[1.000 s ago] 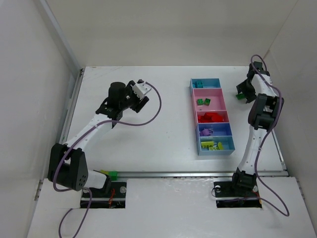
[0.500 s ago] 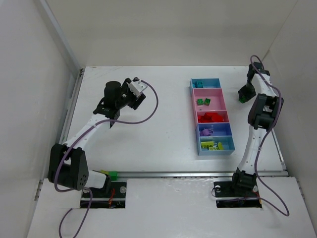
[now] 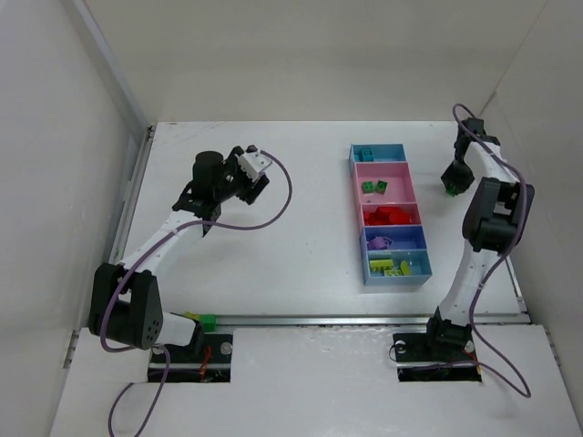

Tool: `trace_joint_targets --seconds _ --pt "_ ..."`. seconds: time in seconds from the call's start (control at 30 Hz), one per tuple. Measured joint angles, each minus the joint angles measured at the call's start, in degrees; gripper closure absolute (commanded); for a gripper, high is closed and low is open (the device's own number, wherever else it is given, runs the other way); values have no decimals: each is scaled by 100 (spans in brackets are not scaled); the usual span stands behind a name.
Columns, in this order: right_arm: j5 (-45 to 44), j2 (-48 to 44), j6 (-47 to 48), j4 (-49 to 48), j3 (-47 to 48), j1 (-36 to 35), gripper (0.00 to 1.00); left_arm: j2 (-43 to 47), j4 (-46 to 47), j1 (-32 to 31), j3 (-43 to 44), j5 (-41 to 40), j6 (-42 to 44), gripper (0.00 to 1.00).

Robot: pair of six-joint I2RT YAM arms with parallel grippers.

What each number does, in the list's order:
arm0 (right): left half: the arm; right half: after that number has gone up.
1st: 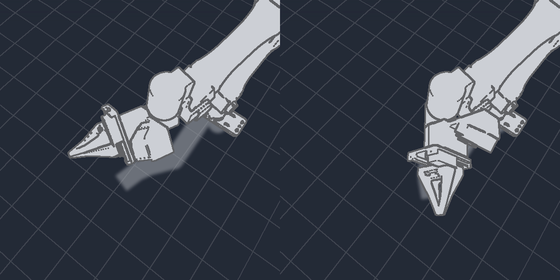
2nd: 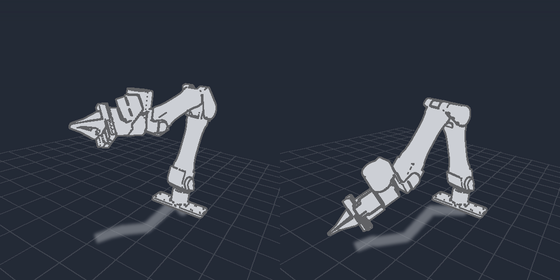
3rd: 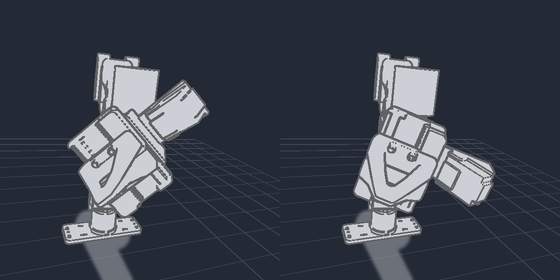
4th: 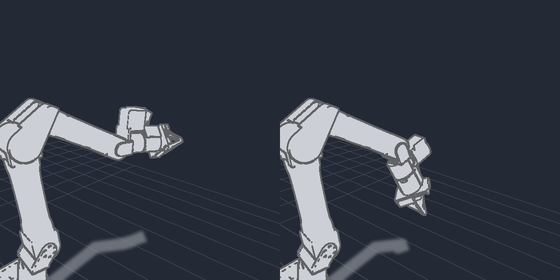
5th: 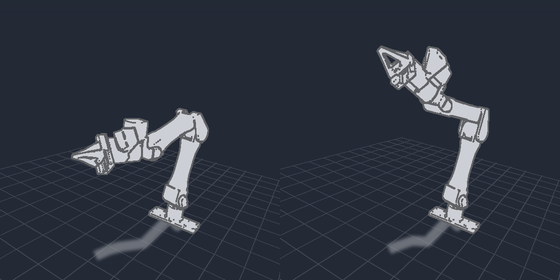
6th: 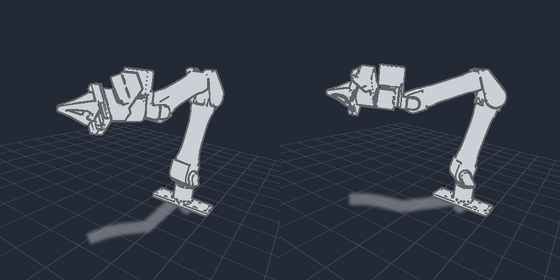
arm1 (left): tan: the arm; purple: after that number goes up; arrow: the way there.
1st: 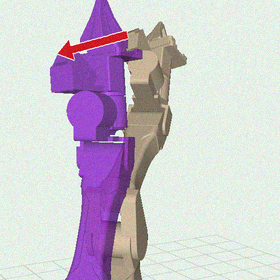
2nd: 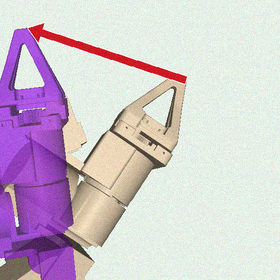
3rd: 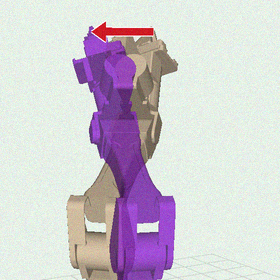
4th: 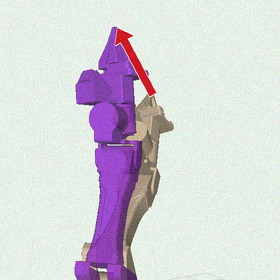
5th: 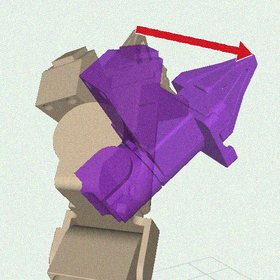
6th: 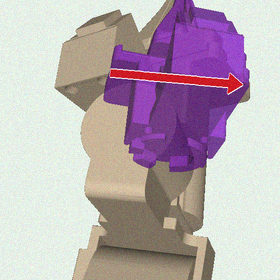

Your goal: Sort the legos into containers by color

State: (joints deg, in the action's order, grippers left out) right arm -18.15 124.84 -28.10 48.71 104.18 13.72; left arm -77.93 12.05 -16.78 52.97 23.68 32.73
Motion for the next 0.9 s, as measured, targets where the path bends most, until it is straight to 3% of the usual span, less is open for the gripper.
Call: trace_joint_targets --seconds 0.2,0.37,0.47,0.6,0.7,0.73,0.83,0.87,0.9 --pt "-275 -1567 195 -605 -868 -699 100 -146 -28 -4 17 81 2 100" --pt "-269 -2623 74 -1073 -1641 -1880 100 -323 -214 -22 46 304 116 100" --pt "271 -2627 -153 -1274 -1860 -2476 100 -332 -479 -26 109 767 350 100" --pt "922 -2140 -487 -1403 -1917 -2614 99 -321 -894 -20 229 1801 1067 100" --pt "1233 -1923 -664 -1504 -2039 -2575 80 -295 -1252 -15 256 2472 1670 100" --pt "1305 -1904 -699 -1530 -2076 -2568 56 -293 -1362 -15 267 2651 1825 100" --pt "1539 -1895 -756 -1646 -2079 -2564 20 -293 -1633 -11 358 3023 2177 100" --pt "1635 -1897 -726 -1711 -2072 -2564 0 -293 -1722 -11 413 3121 2308 100" --pt "1718 -1897 -710 -1753 -2072 -2564 0 -293 -1792 -15 466 3200 2433 100"
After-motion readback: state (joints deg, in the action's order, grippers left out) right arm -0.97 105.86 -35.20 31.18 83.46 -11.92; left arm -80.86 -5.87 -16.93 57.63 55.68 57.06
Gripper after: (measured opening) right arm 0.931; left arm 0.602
